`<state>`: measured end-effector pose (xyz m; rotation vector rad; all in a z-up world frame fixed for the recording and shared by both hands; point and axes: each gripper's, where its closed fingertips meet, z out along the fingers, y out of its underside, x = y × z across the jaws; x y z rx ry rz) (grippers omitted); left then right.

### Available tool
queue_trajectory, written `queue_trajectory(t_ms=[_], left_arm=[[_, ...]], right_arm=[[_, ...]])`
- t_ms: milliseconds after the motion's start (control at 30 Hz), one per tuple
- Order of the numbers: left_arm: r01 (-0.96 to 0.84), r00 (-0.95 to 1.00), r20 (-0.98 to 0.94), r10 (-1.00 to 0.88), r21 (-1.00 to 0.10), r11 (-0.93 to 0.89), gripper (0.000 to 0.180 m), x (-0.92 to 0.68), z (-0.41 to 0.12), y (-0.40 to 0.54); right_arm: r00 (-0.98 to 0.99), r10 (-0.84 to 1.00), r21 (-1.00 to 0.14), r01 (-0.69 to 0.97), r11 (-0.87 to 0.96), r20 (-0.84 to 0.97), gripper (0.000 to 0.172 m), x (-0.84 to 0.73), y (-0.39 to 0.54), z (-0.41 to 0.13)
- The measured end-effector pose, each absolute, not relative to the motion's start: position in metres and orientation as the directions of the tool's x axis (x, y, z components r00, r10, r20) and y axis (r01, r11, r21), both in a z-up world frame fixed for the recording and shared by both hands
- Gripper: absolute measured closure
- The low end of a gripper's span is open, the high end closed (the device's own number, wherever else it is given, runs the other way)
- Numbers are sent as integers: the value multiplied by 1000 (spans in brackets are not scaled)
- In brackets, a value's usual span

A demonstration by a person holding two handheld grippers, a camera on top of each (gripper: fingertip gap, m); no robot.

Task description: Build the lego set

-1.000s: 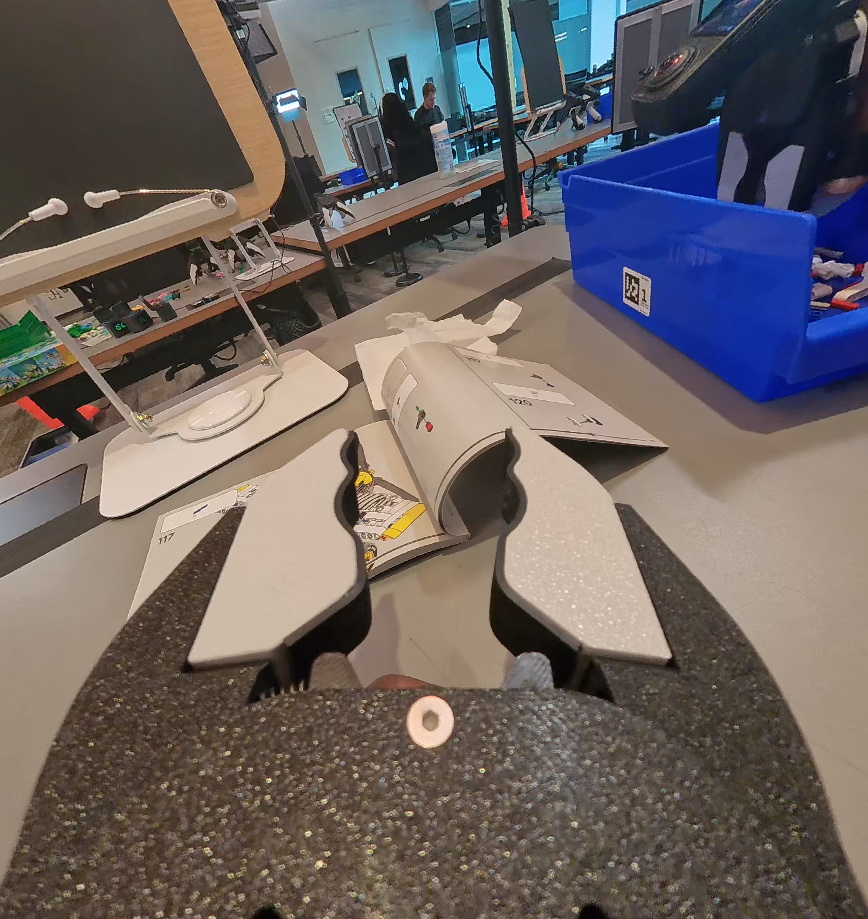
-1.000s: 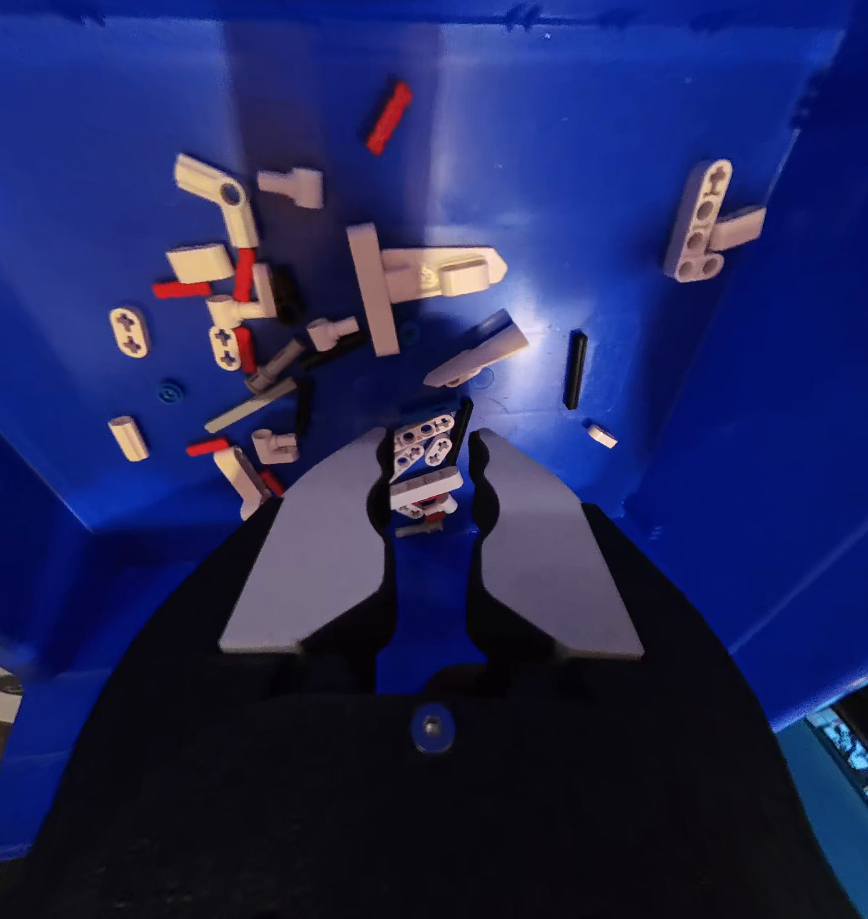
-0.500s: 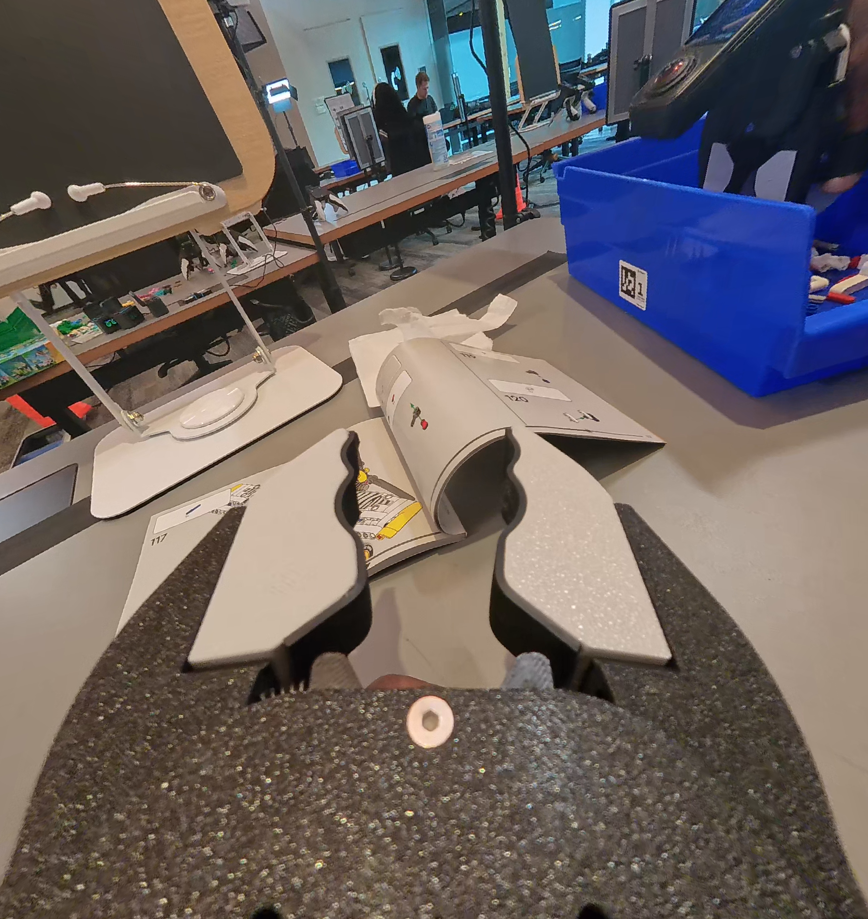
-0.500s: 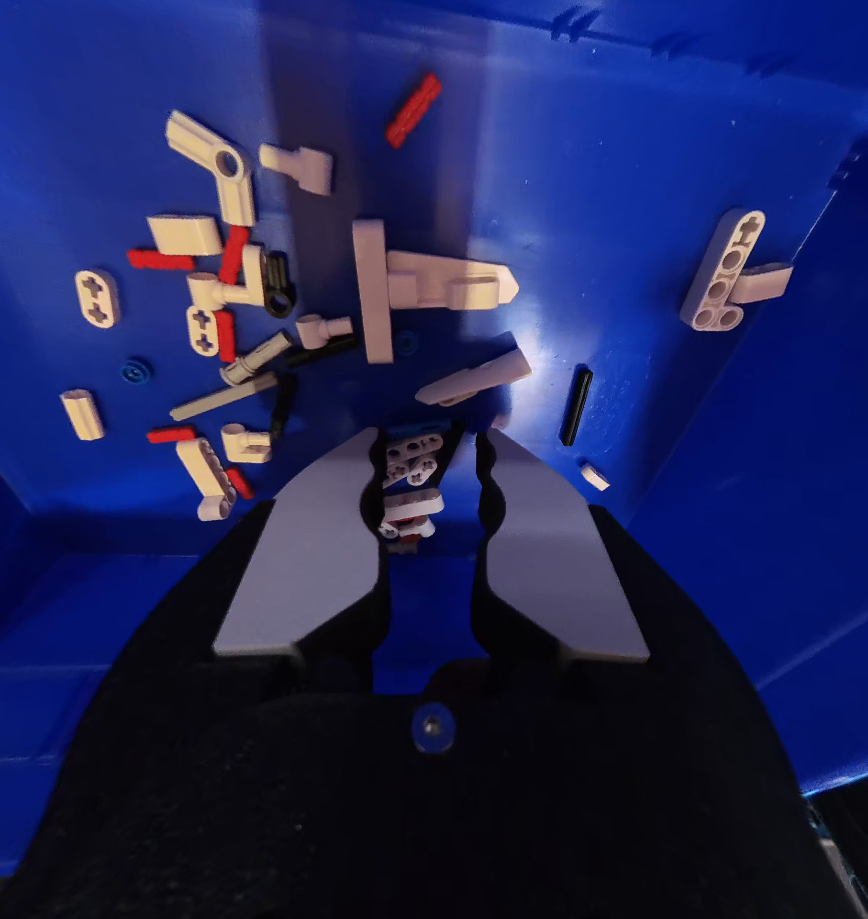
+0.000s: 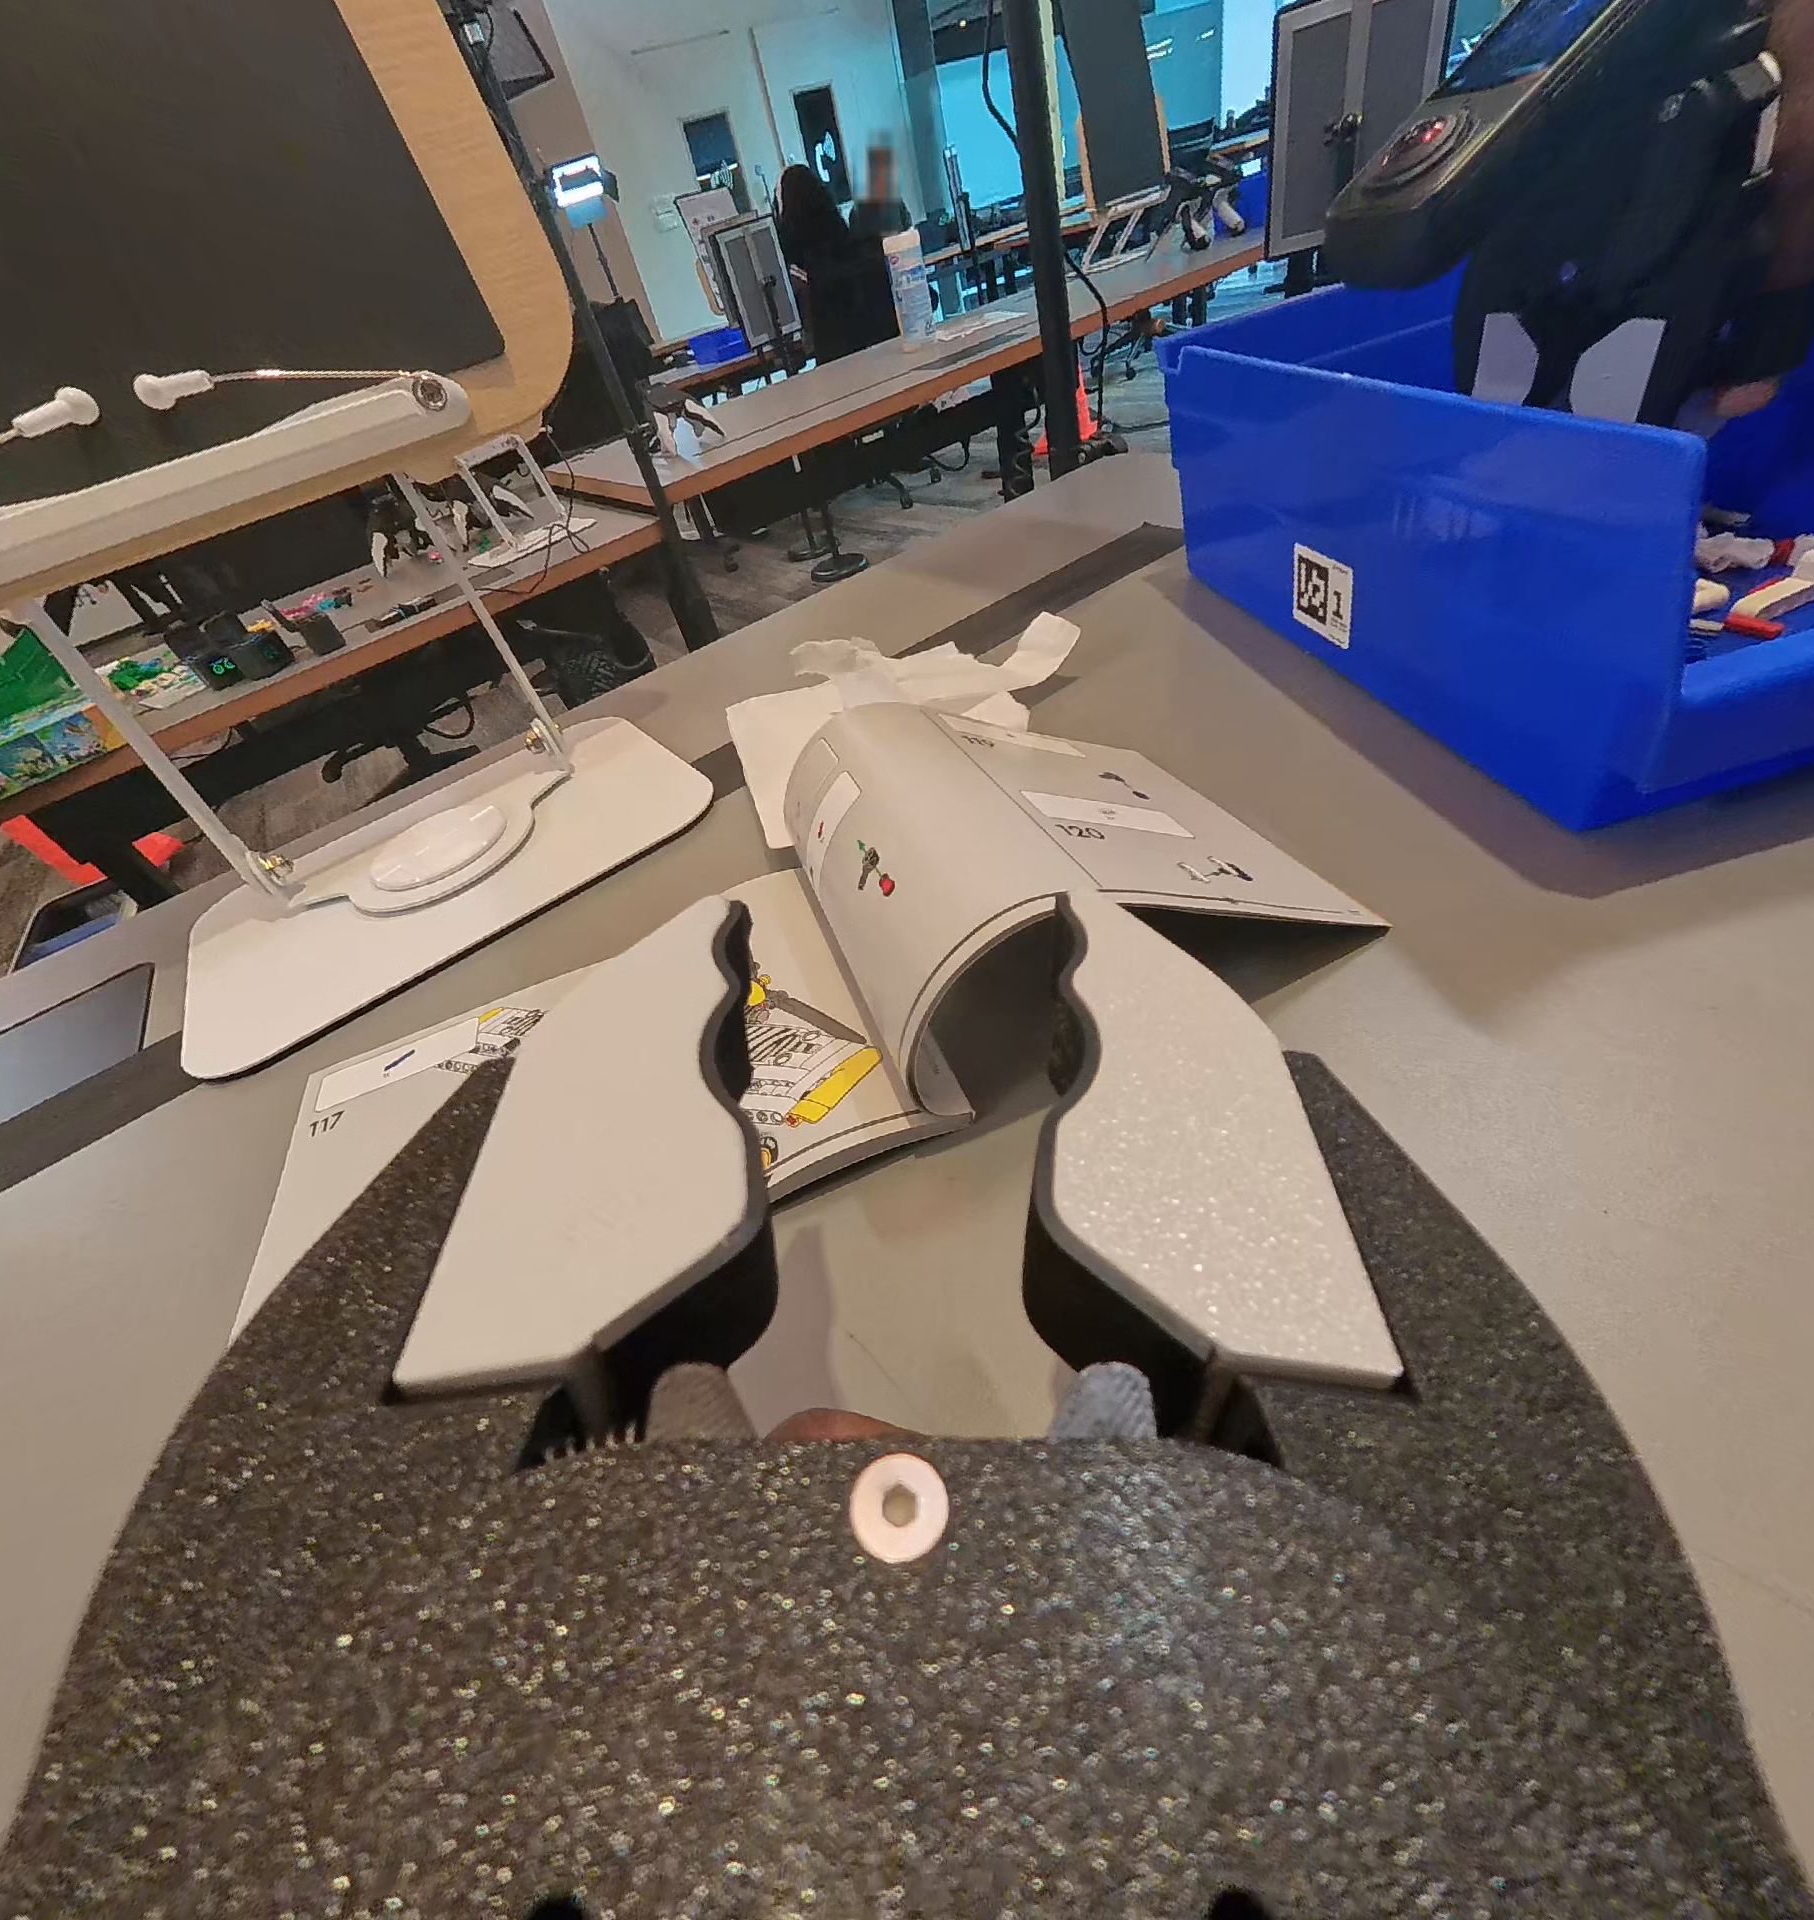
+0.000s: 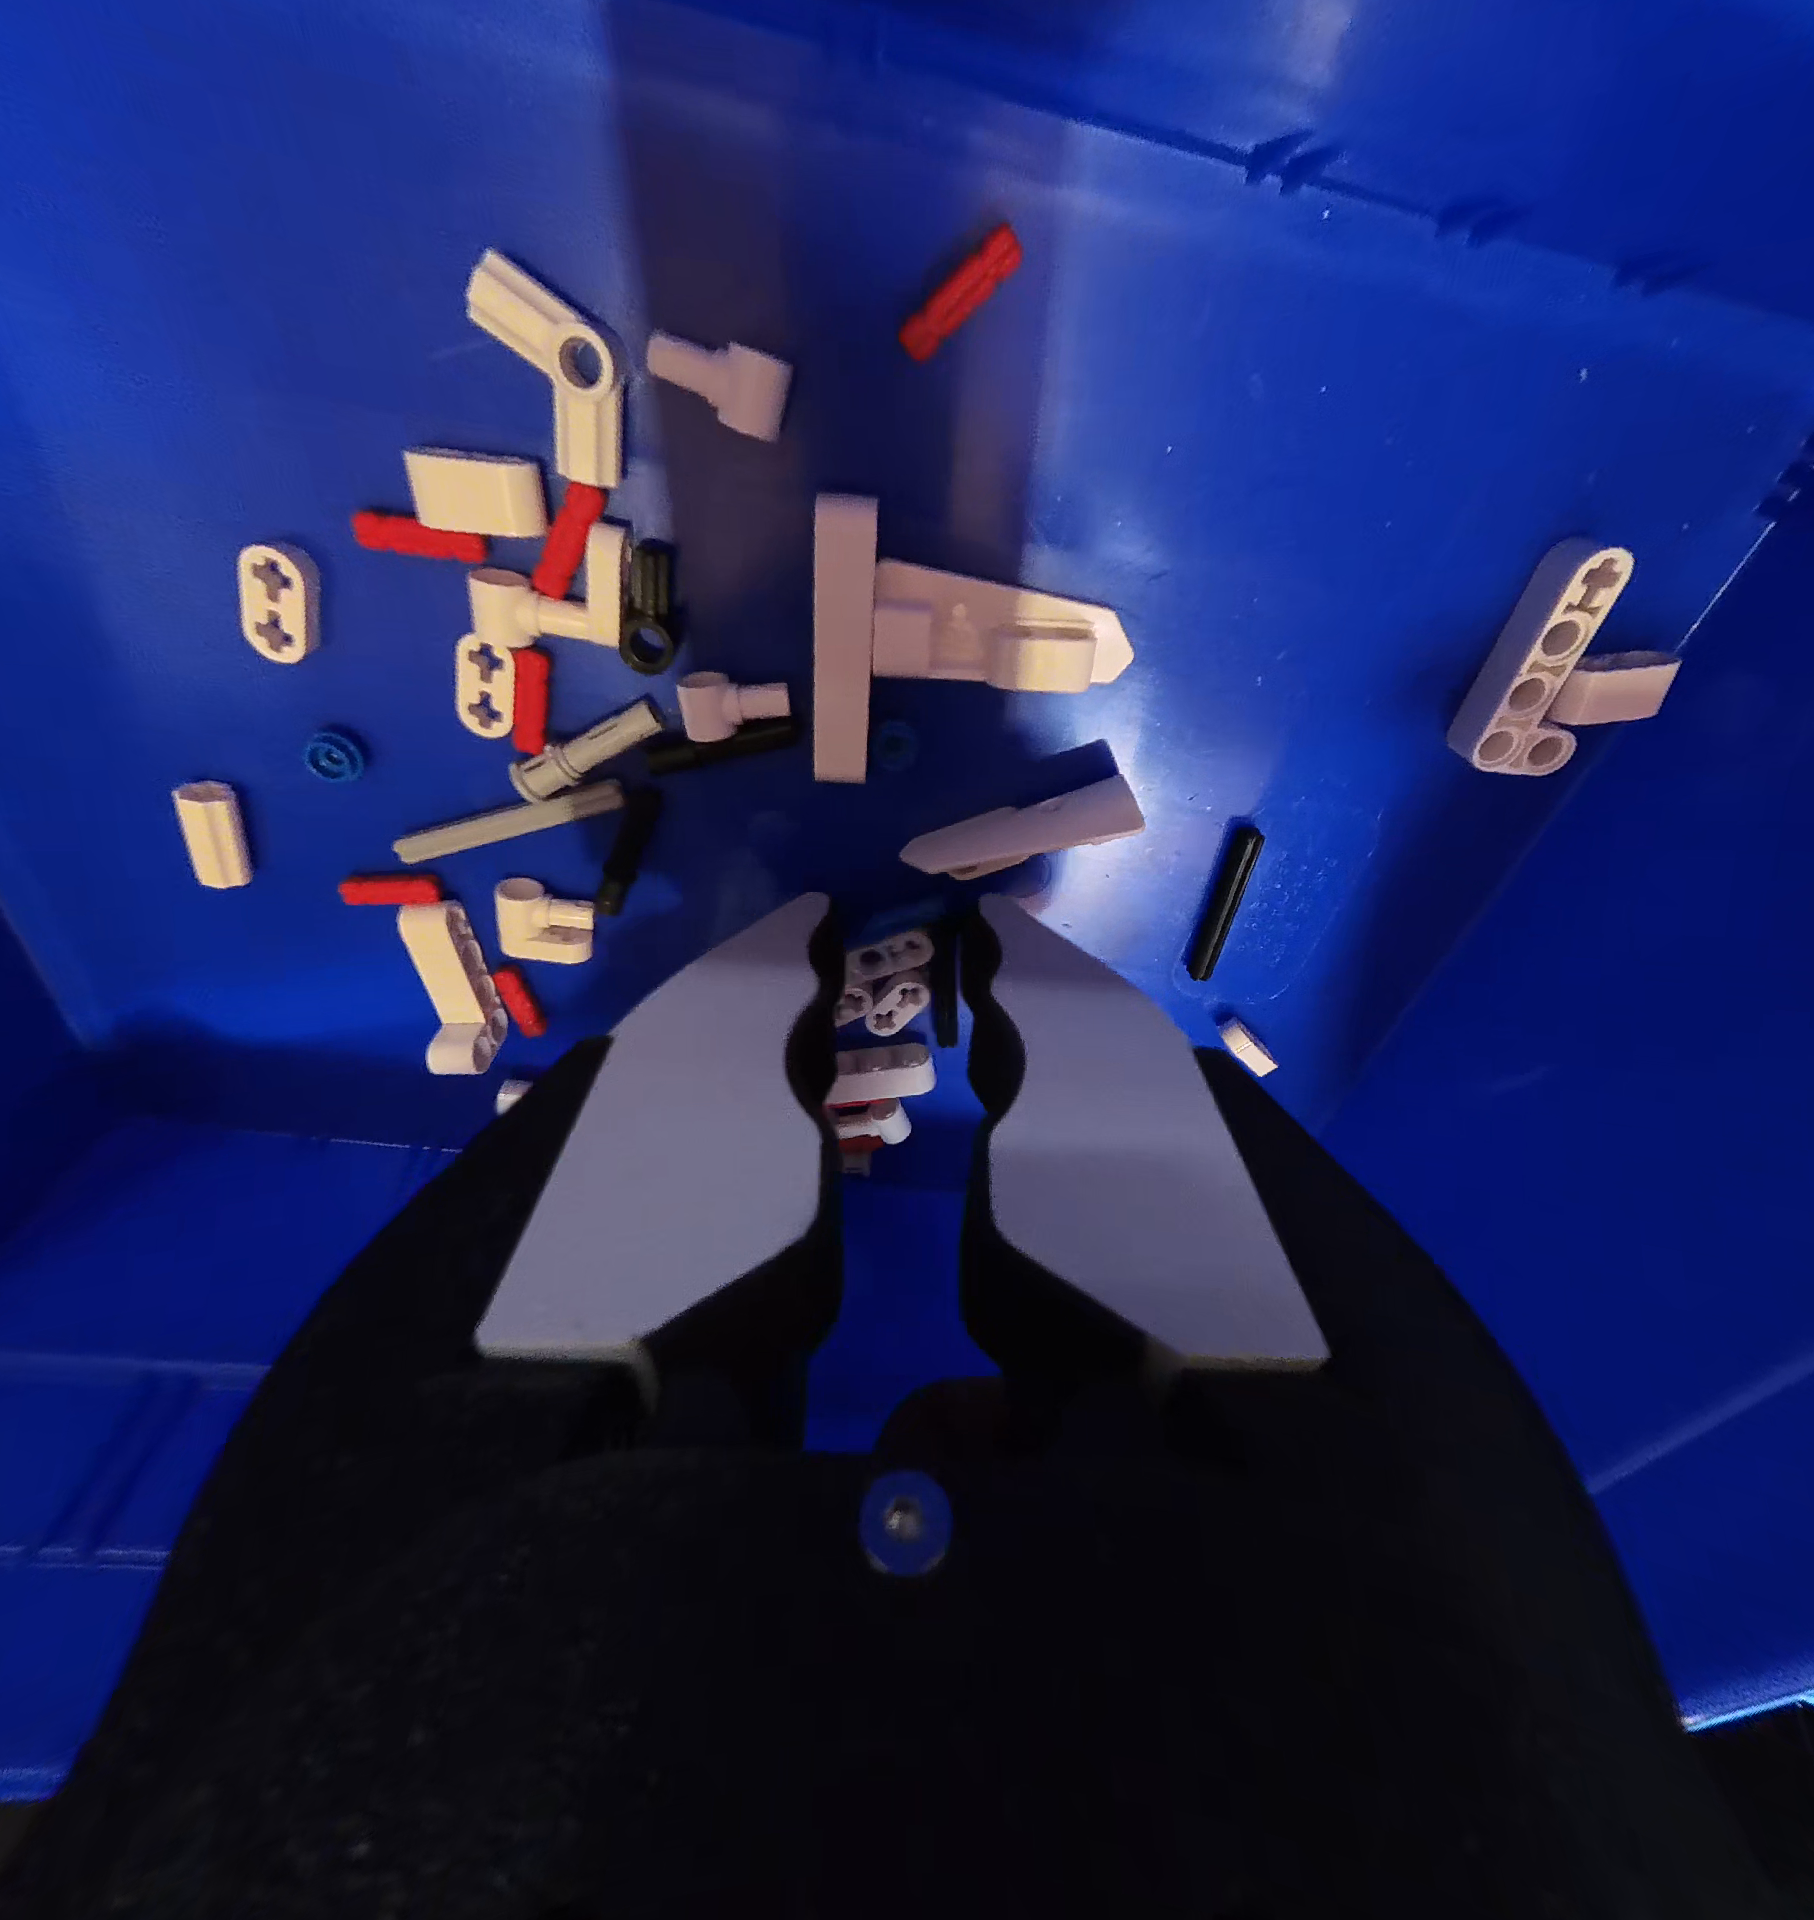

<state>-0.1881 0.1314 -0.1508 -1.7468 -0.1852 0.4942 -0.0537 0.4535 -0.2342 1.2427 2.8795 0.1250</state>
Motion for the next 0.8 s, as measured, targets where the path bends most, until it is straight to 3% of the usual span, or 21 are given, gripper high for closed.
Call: queue_trajectory(t_ms=[400,800], left_arm=[[-135,897,-219,385,-963,-232,125,-189,-150,131],[-114,915,-171,364,-978,-174,128,-174,-135,128]], right_arm=[[-692,717,60,722,690,86,155,-51,450,-223],[-669,688,-199,660,724,282,156,-20,312,-151]])
